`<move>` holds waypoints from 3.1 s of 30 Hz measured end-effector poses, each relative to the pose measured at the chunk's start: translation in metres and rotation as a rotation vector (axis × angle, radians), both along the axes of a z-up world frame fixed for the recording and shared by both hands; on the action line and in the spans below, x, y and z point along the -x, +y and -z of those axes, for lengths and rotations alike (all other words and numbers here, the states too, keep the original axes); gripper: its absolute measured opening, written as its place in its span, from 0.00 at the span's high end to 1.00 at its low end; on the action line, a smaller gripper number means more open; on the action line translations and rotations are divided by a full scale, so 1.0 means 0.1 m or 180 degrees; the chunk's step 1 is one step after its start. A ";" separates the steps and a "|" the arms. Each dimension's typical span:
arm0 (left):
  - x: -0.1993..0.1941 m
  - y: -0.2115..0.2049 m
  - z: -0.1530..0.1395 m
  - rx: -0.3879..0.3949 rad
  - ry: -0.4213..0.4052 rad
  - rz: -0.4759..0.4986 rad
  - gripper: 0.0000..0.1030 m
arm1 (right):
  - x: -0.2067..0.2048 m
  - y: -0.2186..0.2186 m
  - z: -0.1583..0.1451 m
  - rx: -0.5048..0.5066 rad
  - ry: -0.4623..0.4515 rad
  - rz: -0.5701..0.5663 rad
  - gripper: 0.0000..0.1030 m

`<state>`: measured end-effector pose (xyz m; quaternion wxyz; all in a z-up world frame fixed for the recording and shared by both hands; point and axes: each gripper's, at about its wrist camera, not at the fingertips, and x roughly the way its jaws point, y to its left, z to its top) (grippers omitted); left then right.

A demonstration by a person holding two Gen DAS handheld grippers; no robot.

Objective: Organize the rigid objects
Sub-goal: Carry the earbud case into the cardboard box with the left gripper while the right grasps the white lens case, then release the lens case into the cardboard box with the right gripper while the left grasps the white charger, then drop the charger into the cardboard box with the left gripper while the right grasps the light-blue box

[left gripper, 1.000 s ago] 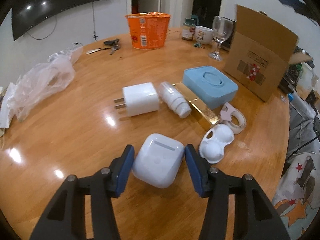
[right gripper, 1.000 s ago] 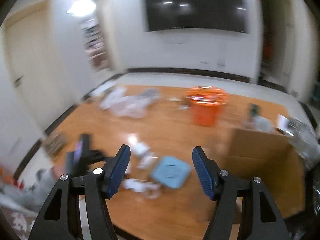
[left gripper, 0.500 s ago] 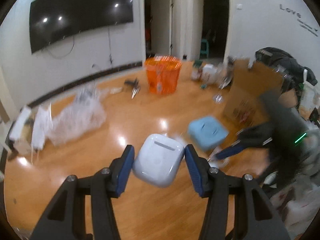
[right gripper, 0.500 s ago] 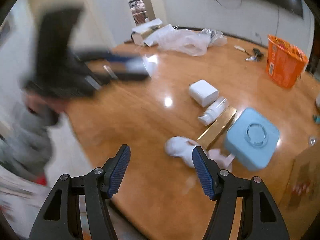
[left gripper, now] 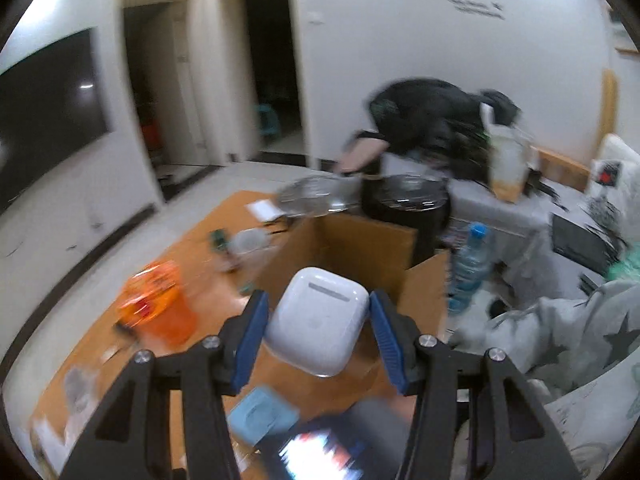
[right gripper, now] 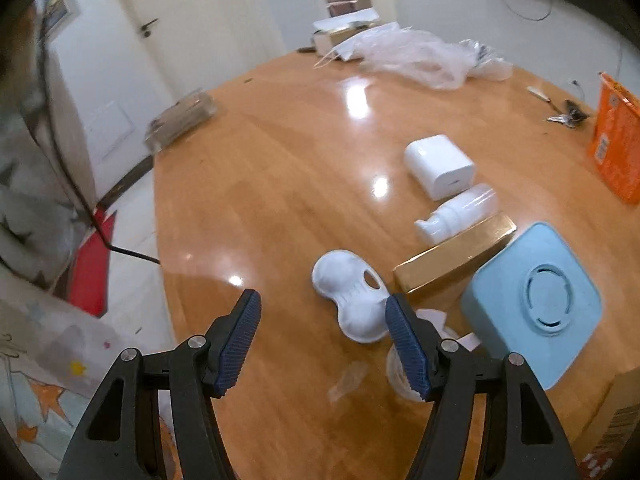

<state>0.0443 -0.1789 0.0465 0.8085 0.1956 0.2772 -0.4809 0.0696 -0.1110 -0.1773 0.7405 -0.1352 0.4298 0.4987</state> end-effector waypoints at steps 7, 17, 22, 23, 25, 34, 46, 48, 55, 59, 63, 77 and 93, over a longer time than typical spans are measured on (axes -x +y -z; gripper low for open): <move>-0.38 -0.97 0.30 -0.0378 0.0680 0.0285 0.52 | 0.03 0.03 0.06 -0.0001 -0.0199 -0.0025 0.44; -0.51 -0.57 0.11 -0.0171 0.0550 -0.0224 0.19 | 0.05 0.02 0.09 0.0149 -0.0373 0.0071 0.75; -0.50 0.55 -0.13 0.0110 0.0194 -0.1101 0.16 | 0.16 -0.02 -0.09 0.0027 -0.0421 0.0166 0.75; -0.48 0.83 -0.13 0.0114 0.0105 -0.1335 0.16 | 0.19 -0.04 -0.16 0.0006 -0.0457 0.0225 0.75; -0.44 1.33 -0.05 0.0078 -0.0006 -0.1742 0.16 | 0.25 -0.08 -0.31 -0.0057 -0.0486 0.0328 0.75; -0.47 2.31 1.06 0.0077 0.0274 -0.2335 0.16 | 0.56 -0.95 -1.63 -0.0708 -0.0921 0.1142 0.75; -0.81 1.74 2.15 -0.0125 0.0684 -0.2220 0.16 | -0.06 -1.90 -1.44 0.0278 -0.0651 0.2720 0.74; -0.82 1.70 2.19 -0.0158 0.0678 -0.2227 0.18 | -0.13 -1.86 -1.34 0.0422 -0.0610 0.2753 0.70; -0.93 1.71 2.30 -0.0149 0.0747 -0.2277 0.36 | -0.01 -1.81 -1.43 0.0158 -0.0699 0.2715 0.47; -0.96 1.72 2.38 -0.0256 0.0705 -0.2318 0.43 | 0.08 -1.62 -1.59 -0.0093 -0.0779 0.2449 0.47; -0.96 1.74 2.48 -0.0267 0.0683 -0.2361 0.48 | 0.14 -1.27 -1.73 -0.0229 -0.0908 0.2129 0.47; -0.66 2.17 1.64 -0.0114 0.0272 -0.2465 0.48 | 0.13 -0.21 -1.20 -0.0108 -0.0430 0.1120 0.47; -0.23 0.07 -0.08 -0.0115 0.0097 -0.0351 0.48 | -0.20 -0.38 -0.17 0.0147 -0.0205 0.2445 0.16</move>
